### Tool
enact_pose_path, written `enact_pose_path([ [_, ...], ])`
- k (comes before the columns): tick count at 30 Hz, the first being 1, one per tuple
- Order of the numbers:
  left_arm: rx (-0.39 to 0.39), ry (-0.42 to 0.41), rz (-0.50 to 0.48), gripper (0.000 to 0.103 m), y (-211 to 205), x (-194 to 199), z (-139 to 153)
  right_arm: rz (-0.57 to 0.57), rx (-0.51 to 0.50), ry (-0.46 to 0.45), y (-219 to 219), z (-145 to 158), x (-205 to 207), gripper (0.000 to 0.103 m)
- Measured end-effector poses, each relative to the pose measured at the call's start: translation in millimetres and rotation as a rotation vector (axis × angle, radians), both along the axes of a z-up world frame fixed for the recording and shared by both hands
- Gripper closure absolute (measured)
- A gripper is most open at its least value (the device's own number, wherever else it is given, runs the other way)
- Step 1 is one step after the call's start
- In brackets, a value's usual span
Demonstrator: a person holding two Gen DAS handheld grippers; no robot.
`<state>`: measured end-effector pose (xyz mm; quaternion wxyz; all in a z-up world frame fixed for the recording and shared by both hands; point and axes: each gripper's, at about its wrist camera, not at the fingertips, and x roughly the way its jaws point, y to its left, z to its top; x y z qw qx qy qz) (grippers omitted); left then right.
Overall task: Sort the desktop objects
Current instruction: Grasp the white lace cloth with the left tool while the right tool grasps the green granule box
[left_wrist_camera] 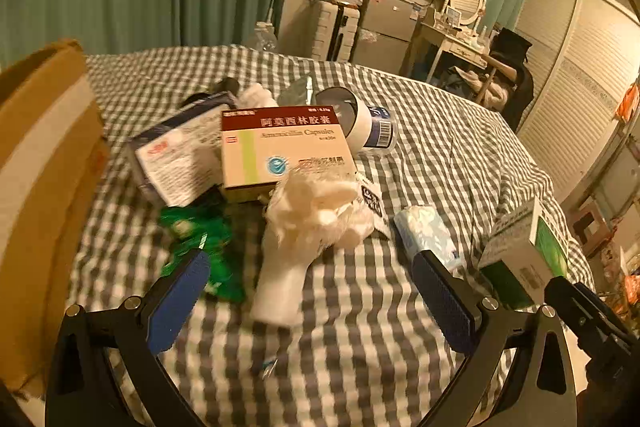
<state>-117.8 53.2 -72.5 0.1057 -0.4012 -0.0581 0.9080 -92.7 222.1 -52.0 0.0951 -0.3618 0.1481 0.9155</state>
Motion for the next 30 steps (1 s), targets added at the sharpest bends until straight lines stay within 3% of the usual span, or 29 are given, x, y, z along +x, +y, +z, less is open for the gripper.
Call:
enact_pose_path([
  [8, 0.054, -0.026, 0.007, 0.001, 8, -28, -15, -0.054, 0.050, -0.025, 22, -9, -27, 0.000],
  [10, 0.052, -0.015, 0.007, 0.012, 10, -31, -17, -0.078, 0.057, -0.025, 25, -10, -32, 0.000],
  [12, 0.029, -0.013, 0.001, 0.034, 13, -35, -21, -0.106, 0.046, -0.019, 27, -8, -36, 0.000],
  [19, 0.053, -0.001, 0.009, 0.050, 8, -39, -27, -0.230, 0.089, -0.047, 22, -11, -41, 0.000],
  [21, 0.059, 0.008, 0.010, 0.066, 6, -40, -26, -0.249, 0.117, -0.062, 20, -12, -42, 0.000],
  [22, 0.062, 0.009, 0.008, 0.068, 6, -41, -25, -0.258, 0.125, -0.067, 20, -13, -42, 0.000],
  [25, 0.085, 0.002, -0.009, 0.066, 6, -43, -25, -0.292, 0.131, -0.073, 21, -13, -43, 0.000],
  [27, 0.095, -0.006, -0.006, 0.048, 5, -44, -25, -0.319, 0.137, -0.085, 24, -13, -46, 0.000],
  [30, 0.082, -0.010, -0.002, 0.031, 7, -44, -26, -0.353, 0.152, -0.104, 27, -16, -50, 0.000],
])
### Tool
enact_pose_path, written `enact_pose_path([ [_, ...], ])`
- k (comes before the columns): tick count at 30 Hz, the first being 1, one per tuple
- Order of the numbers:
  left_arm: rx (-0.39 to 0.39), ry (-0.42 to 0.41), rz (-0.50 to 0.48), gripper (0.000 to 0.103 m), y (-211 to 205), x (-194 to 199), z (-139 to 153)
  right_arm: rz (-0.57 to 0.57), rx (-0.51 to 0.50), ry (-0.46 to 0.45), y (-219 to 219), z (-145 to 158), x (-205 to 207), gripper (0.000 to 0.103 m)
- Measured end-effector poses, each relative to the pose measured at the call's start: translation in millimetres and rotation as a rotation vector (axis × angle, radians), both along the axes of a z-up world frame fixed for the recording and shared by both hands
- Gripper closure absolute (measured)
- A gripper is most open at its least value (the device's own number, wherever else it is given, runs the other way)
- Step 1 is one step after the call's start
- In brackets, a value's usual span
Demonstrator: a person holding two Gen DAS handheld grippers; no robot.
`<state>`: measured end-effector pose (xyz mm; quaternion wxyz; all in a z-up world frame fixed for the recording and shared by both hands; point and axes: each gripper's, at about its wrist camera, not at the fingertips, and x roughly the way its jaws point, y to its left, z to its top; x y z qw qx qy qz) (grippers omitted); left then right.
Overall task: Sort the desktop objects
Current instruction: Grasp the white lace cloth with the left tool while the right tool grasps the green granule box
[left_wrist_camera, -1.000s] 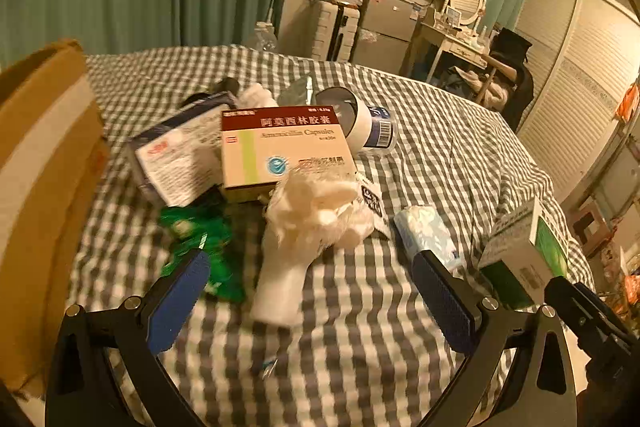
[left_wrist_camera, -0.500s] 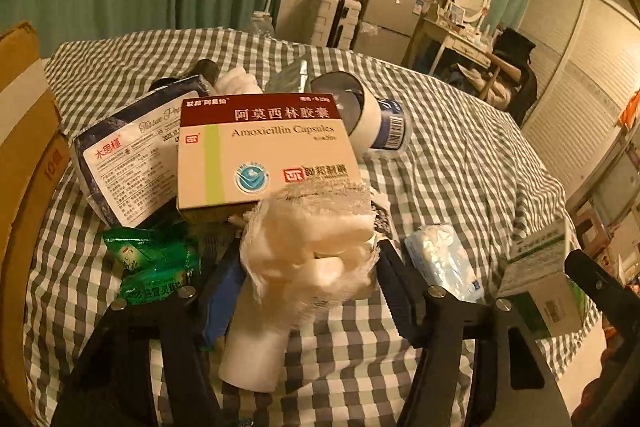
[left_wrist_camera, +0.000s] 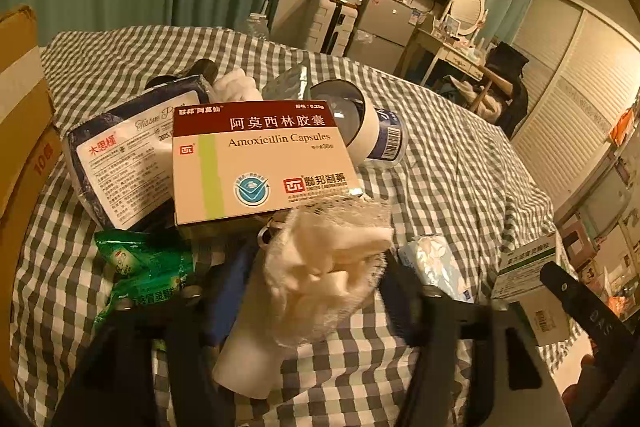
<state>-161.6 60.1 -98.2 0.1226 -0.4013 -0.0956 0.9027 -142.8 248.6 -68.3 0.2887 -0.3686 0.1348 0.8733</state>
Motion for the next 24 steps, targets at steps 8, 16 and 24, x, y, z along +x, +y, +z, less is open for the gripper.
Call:
enact_pose_path([
  [8, -0.069, -0.012, 0.002, 0.023, 8, 5, -6, -0.066, -0.034, 0.001, 16, -6, 5, 0.000],
  [16, -0.040, -0.015, -0.003, 0.059, -4, 10, -15, -0.040, -0.202, 0.012, 36, -28, 1, 0.000],
  [24, -0.011, 0.018, -0.047, 0.086, -17, 22, -1, 0.007, -0.176, 0.032, 29, -19, 5, 0.004],
])
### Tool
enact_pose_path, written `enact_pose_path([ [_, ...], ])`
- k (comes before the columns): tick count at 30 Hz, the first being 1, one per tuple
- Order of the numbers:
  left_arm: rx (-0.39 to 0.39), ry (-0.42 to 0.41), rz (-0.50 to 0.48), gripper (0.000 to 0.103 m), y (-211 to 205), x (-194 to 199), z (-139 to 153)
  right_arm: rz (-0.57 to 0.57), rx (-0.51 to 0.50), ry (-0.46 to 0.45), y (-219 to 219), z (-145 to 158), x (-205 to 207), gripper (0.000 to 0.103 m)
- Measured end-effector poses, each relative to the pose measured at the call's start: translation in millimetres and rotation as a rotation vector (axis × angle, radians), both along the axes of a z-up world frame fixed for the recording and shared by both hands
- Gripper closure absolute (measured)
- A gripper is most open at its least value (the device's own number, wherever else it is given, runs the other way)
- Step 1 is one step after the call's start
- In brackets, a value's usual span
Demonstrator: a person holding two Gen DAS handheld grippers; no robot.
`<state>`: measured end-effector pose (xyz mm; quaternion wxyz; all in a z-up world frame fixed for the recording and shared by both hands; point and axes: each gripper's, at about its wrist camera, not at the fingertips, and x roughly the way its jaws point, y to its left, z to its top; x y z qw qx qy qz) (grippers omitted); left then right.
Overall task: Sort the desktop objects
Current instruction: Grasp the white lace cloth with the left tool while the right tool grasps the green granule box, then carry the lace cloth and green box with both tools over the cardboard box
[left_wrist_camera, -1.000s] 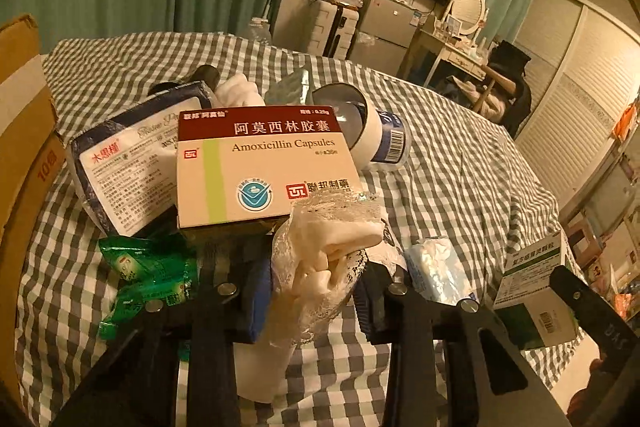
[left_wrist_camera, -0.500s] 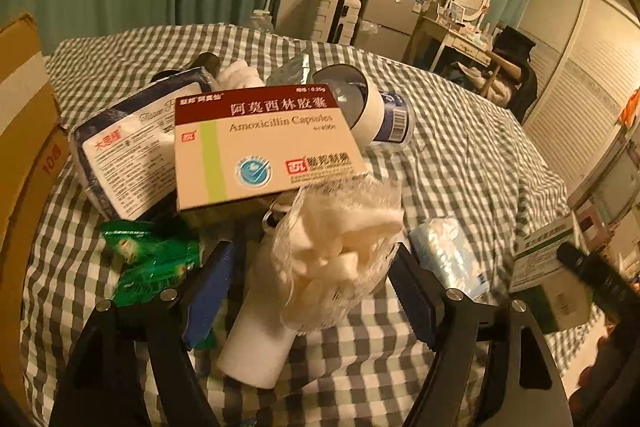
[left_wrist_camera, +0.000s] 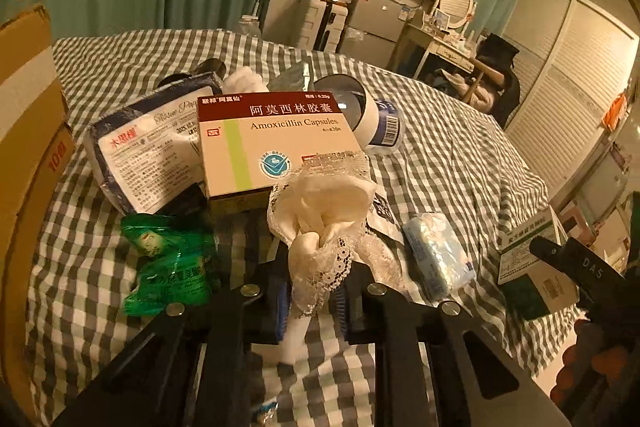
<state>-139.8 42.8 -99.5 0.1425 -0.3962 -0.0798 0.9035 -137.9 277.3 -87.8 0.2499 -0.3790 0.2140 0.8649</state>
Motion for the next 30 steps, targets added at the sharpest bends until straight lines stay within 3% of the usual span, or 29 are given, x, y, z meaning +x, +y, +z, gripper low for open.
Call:
enact_pose_path([
  [12, 0.035, 0.023, 0.024, 0.088, -27, 36, 31, 0.115, 0.027, 0.058, -28, 29, 27, 0.004],
  [30, 0.077, 0.111, 0.058, 0.088, -75, 90, 93, 0.353, 0.051, 0.156, -117, 93, 74, 0.004],
])
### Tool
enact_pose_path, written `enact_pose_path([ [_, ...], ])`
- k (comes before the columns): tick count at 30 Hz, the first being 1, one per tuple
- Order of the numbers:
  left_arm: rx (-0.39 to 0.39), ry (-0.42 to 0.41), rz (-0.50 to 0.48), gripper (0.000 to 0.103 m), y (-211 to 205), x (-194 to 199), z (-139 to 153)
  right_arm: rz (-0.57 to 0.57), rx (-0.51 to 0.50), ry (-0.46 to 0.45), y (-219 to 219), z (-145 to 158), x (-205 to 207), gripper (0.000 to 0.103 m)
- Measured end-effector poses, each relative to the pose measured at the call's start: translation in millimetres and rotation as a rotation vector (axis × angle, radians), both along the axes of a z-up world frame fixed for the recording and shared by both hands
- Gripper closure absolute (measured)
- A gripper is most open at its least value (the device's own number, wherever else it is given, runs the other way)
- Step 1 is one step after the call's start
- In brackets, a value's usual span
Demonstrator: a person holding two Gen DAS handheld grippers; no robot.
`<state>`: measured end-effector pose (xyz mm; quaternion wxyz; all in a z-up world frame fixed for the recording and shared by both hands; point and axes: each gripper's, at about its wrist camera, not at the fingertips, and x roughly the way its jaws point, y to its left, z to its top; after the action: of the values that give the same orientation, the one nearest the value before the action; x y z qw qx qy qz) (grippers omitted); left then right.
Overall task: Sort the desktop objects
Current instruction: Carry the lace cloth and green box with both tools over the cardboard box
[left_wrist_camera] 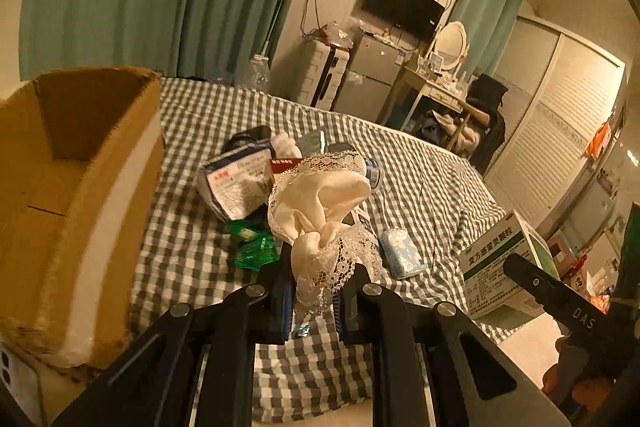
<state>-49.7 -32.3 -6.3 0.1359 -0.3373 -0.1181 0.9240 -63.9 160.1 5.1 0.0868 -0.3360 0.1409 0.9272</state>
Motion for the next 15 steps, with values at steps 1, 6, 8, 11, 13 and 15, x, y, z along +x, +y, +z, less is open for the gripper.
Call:
enact_pose_path([
  [1, 0.002, 0.003, 0.002, 0.088, -3, 1, 3, 0.014, -0.005, 0.005, -7, 5, 1, 0.004],
  [6, 0.010, 0.041, 0.016, 0.088, -26, 5, 29, 0.101, 0.011, 0.032, -48, 30, -1, 0.004],
  [8, 0.009, 0.061, 0.026, 0.088, -35, 6, 41, 0.148, 0.010, 0.046, -70, 40, -3, 0.005],
  [11, 0.015, 0.086, 0.037, 0.088, -53, 6, 58, 0.209, 0.008, 0.063, -97, 53, -6, 0.005],
  [13, 0.024, 0.102, 0.048, 0.088, -65, 6, 69, 0.257, 0.003, 0.071, -118, 60, -10, 0.005],
  [15, 0.023, 0.125, 0.069, 0.088, -79, 6, 81, 0.295, -0.013, 0.076, -133, 65, -11, 0.005],
])
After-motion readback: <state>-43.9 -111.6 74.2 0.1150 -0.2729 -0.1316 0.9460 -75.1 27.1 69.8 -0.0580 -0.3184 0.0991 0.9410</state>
